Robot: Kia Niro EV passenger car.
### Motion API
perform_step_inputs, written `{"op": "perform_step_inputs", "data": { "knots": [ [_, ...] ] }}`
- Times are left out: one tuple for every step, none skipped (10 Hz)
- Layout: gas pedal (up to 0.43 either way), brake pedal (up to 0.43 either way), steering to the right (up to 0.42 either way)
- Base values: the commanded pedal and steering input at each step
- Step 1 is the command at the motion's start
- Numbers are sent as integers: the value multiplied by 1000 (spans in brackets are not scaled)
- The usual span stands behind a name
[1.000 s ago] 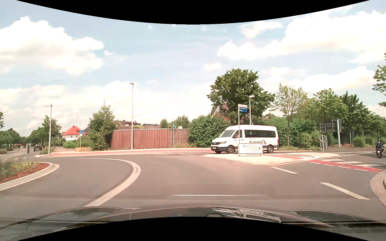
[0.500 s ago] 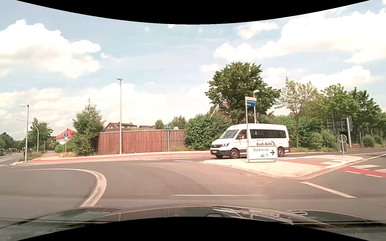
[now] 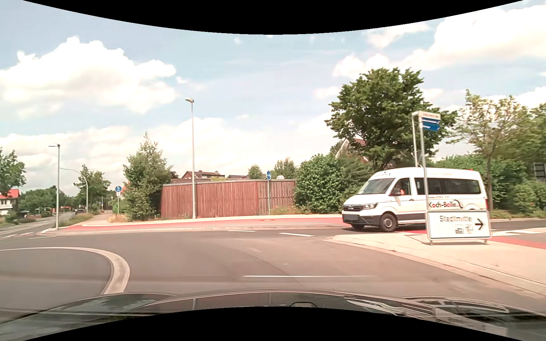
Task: Follow the waypoints while adhering to traffic rules and regulations
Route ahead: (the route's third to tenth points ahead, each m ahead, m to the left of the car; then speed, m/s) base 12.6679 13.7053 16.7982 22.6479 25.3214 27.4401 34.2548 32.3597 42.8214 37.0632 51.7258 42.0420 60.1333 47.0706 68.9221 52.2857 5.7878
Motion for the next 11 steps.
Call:
{"op": "perform_step_inputs", "data": {
  "knots": [
    [118, 0, -260],
    [118, 0, -271],
    [118, 0, -281],
    [118, 0, -288],
    [130, 0, -296],
    [138, 0, -310],
    [150, 0, -324],
    [150, 0, -329],
    [150, 0, -329],
    [150, 0, -328],
    [150, 0, -327]
  ]
}}
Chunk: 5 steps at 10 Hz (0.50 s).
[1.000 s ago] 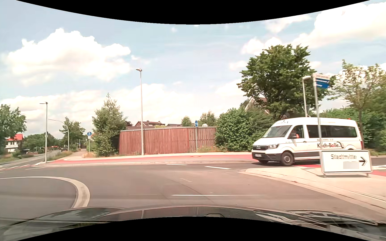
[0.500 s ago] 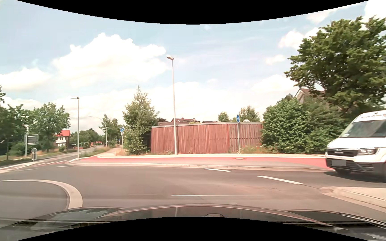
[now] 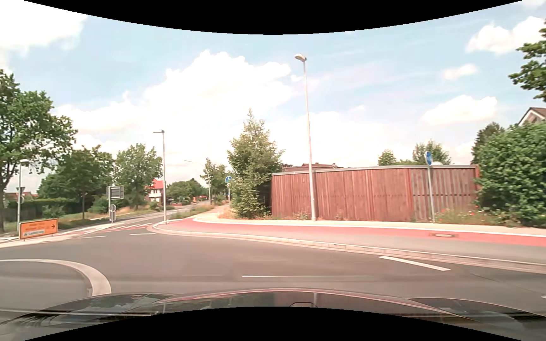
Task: Follow the waypoints while adhering to traffic rules and regulations
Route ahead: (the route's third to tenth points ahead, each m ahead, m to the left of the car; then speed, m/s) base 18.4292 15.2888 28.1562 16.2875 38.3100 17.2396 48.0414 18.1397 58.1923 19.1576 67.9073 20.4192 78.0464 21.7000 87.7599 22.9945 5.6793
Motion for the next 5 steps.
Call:
{"op": "perform_step_inputs", "data": {
  "knots": [
    [150, 0, -327],
    [150, 0, -326],
    [150, 0, -321],
    [150, 0, -318],
    [150, 0, -316]
  ]
}}
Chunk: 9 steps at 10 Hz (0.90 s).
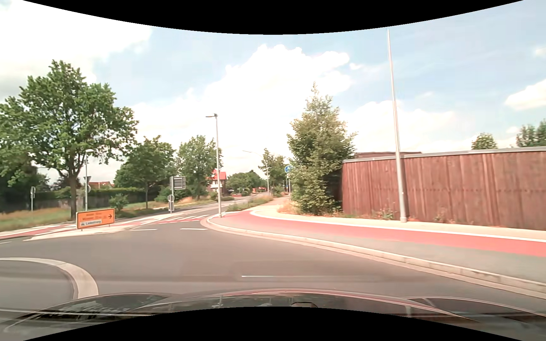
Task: Follow the waypoints while adhering to traffic rules and regulations
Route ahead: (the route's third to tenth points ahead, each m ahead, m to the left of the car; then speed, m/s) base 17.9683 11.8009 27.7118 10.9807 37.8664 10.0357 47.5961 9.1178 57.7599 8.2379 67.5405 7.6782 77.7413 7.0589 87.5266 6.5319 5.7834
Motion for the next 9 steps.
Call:
{"op": "perform_step_inputs", "data": {
  "knots": [
    [150, 0, -314],
    [150, 0, -310],
    [150, 0, -303],
    [150, 0, -296],
    [150, 0, -286],
    [150, 0, -273],
    [150, 0, -254],
    [150, 0, -227],
    [150, 0, -192]
  ]
}}
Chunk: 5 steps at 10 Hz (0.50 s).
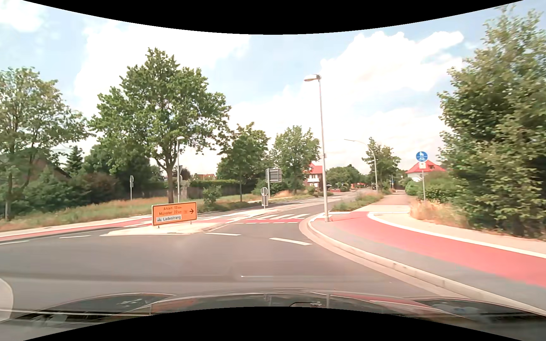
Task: Follow the waypoints while adhering to traffic rules and regulations
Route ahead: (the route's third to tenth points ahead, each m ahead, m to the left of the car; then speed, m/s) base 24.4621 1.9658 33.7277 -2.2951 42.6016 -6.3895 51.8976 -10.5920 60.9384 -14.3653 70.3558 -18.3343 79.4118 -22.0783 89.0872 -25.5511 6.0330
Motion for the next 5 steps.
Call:
{"op": "perform_step_inputs", "data": {
  "knots": [
    [150, 0, -156],
    [157, 0, -115],
    [177, 0, -85],
    [177, 0, -65],
    [189, 0, -47]
  ]
}}
